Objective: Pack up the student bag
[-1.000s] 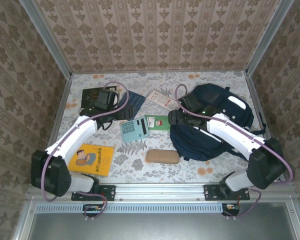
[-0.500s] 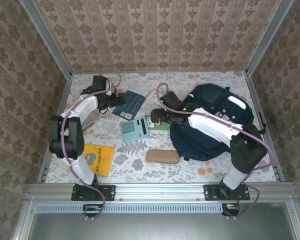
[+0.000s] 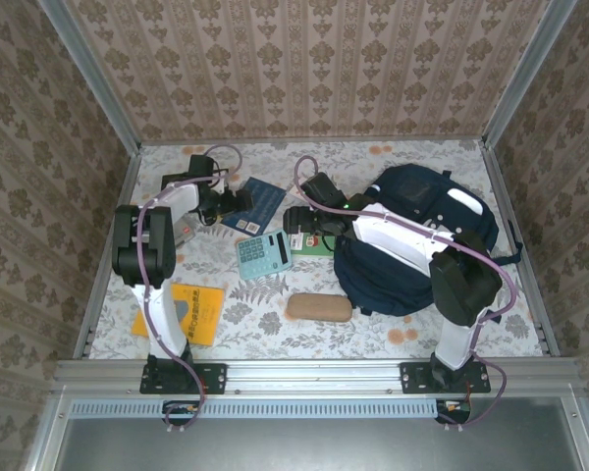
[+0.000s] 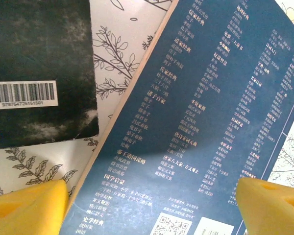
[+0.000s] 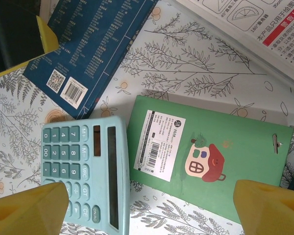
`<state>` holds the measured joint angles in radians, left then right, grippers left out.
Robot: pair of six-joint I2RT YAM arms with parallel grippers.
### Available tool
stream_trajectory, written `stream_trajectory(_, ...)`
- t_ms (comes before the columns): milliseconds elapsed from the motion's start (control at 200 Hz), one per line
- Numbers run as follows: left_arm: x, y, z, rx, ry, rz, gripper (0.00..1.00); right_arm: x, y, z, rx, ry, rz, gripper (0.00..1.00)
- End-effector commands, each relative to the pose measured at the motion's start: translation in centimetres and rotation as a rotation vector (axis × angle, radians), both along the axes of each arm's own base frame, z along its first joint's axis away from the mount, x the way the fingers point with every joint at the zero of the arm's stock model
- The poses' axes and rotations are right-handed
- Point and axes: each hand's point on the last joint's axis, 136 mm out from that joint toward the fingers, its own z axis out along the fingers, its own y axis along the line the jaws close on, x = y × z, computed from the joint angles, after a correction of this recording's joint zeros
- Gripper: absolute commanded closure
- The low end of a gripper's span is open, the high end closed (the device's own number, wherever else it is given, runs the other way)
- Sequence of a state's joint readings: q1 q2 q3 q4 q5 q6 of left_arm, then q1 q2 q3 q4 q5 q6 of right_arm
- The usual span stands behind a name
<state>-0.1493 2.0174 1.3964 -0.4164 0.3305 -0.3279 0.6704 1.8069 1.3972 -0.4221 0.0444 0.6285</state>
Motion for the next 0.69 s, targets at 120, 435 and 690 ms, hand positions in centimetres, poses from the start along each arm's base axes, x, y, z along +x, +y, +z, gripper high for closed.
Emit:
stream_trajectory(120,-0.7,-0.9,2.3,-0.019,-0.035,-0.004,0.09,-0.6,-2.8,1.0,-0.05,-0.022,-0.064,0.1)
stream_trajectory(435,-5.9,-10.7,7.4,-0.055,-0.064,-0.101,0.11,-5.4,-15.6,1.4,-0.145,-0.023,-0.315,0.11)
stream_trajectory(690,-12.8,-18.4,7.9,-0.021,-0.025,-0.12,0.17,-10.1,-23.3,1.4,-0.161,-0.039,-0.452,0.1)
